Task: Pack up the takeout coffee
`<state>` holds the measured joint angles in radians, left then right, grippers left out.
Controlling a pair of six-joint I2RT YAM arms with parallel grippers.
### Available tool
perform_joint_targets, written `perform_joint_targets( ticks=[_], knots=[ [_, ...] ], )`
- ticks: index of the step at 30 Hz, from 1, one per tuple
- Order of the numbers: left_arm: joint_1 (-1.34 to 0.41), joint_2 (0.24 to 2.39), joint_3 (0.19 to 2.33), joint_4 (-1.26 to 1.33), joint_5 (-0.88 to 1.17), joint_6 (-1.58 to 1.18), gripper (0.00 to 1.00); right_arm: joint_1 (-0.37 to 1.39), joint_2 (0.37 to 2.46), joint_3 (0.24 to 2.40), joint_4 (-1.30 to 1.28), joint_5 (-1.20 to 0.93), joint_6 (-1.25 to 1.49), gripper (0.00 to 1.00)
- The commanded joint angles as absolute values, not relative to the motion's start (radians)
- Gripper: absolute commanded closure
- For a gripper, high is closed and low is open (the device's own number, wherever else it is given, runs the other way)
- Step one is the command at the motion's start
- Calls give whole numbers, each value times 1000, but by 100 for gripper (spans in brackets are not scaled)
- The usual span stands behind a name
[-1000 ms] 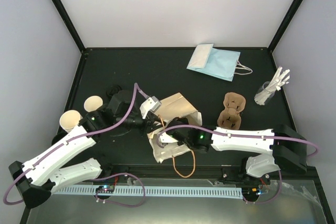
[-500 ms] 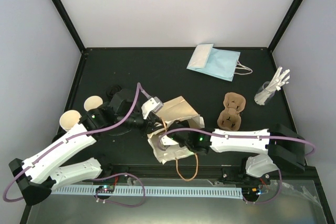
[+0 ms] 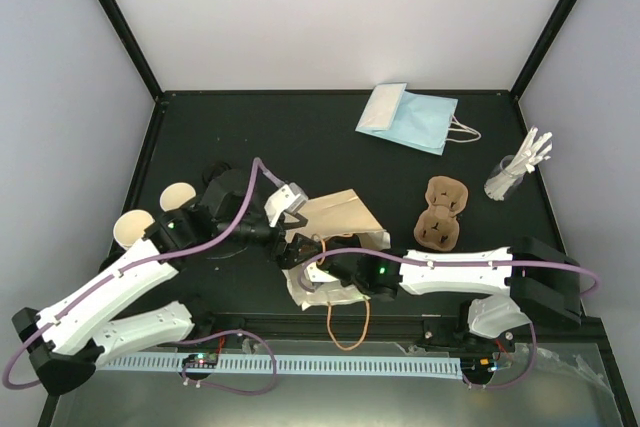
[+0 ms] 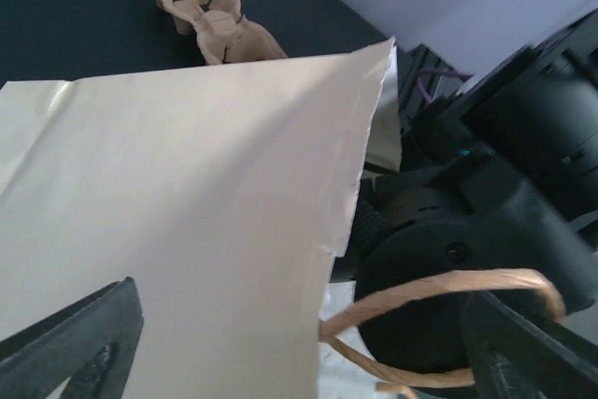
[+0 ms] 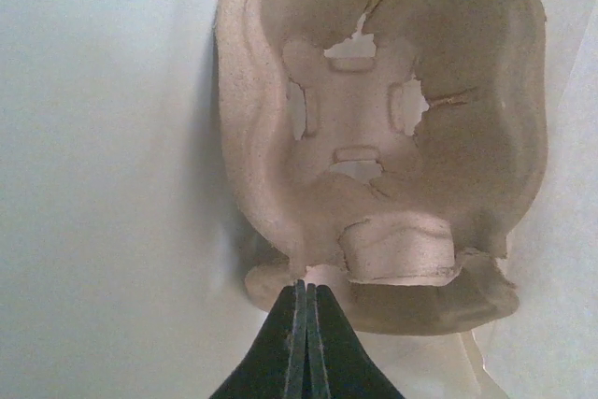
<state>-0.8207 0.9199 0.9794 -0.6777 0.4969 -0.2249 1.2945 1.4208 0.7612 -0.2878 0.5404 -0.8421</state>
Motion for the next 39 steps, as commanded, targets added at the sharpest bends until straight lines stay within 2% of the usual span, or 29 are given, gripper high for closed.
perform_joint_targets(
  ticks=[1, 4, 8, 11, 15, 19, 22, 29, 39],
  knots=[
    [-827, 834, 1040, -619, 460, -252, 1, 1299, 1421, 757, -299, 555, -813, 99],
    [-825, 795, 1088, -643, 381, -279, 1, 1299, 1415, 755, -301, 554, -812, 99],
    [-804, 818, 1213, -785, 170, -331, 1, 1298, 1404, 753, -304, 550, -810, 99],
    [-681, 888, 1295, -888, 121, -350, 1, 1299, 1398, 753, -305, 548, -813, 99],
    [-453, 1011, 1302, -886, 225, -341, 1, 1299, 1397, 754, -303, 552, -814, 99],
    [-343, 1172, 1254, -780, 325, -351, 1, 1299, 1409, 765, -307, 568, -797, 99],
    [-318, 1330, 1240, -679, 364, -365, 2, 1299, 1414, 775, -315, 573, -781, 99],
    [-297, 1687, 1354, -587, 564, -396, 22, 1300, 1427, 786, -314, 592, -756, 99],
    [-334, 1873, 1382, -514, 738, -379, 32, 1300, 1454, 810, -287, 580, -778, 99]
  ],
)
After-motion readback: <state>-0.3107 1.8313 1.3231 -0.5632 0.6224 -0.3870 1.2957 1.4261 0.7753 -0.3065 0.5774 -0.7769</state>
